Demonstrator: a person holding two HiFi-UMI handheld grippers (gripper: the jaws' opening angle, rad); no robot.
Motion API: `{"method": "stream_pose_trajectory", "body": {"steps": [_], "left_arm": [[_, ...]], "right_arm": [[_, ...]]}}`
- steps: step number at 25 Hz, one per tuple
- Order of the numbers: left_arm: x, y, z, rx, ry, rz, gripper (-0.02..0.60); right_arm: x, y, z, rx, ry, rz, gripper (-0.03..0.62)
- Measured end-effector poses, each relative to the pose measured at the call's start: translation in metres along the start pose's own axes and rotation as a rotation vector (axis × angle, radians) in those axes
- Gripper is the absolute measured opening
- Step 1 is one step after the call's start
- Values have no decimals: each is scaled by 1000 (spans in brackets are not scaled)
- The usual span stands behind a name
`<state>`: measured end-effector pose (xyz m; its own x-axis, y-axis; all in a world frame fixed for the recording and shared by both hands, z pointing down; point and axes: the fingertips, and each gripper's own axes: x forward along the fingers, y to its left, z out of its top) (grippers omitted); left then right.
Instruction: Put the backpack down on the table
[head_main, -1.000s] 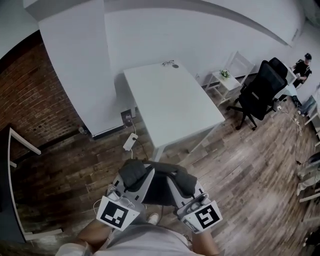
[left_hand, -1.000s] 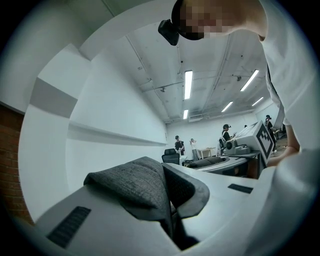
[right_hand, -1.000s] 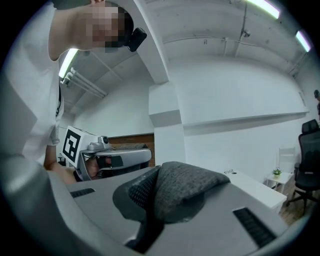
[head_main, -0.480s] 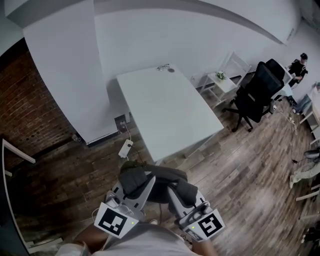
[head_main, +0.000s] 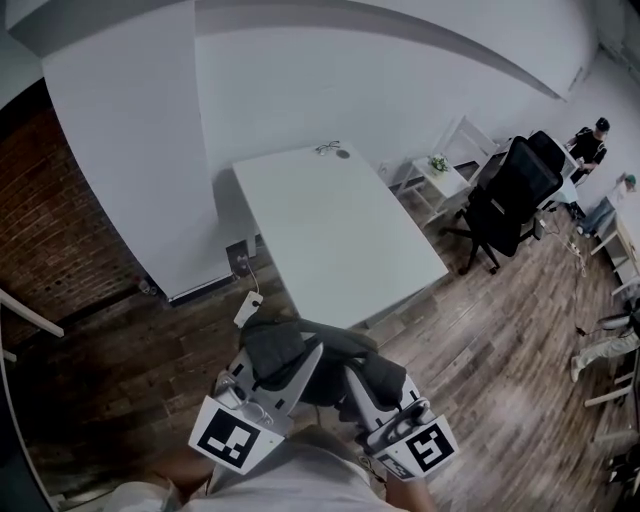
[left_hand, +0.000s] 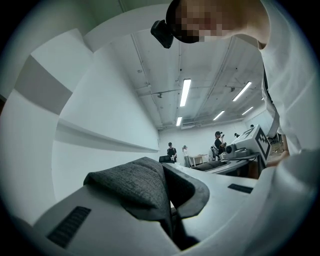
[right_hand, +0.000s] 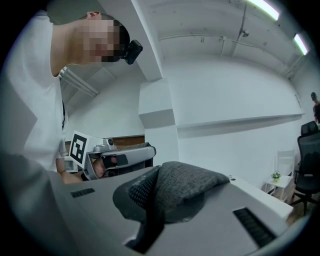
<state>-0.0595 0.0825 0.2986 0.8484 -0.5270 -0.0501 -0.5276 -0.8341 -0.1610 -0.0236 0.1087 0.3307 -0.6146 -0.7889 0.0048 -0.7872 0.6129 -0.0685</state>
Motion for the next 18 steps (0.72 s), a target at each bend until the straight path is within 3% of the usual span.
{"method": "stream_pose_trajectory", "body": {"steps": [12, 18], "left_arm": [[17, 28, -4, -89, -25, 38, 18], [30, 35, 6, -43, -5, 25, 18]], "right_arm": [[25, -19, 2, 3, 18, 21, 41], [32, -34, 20, -1, 5, 33, 41]]}}
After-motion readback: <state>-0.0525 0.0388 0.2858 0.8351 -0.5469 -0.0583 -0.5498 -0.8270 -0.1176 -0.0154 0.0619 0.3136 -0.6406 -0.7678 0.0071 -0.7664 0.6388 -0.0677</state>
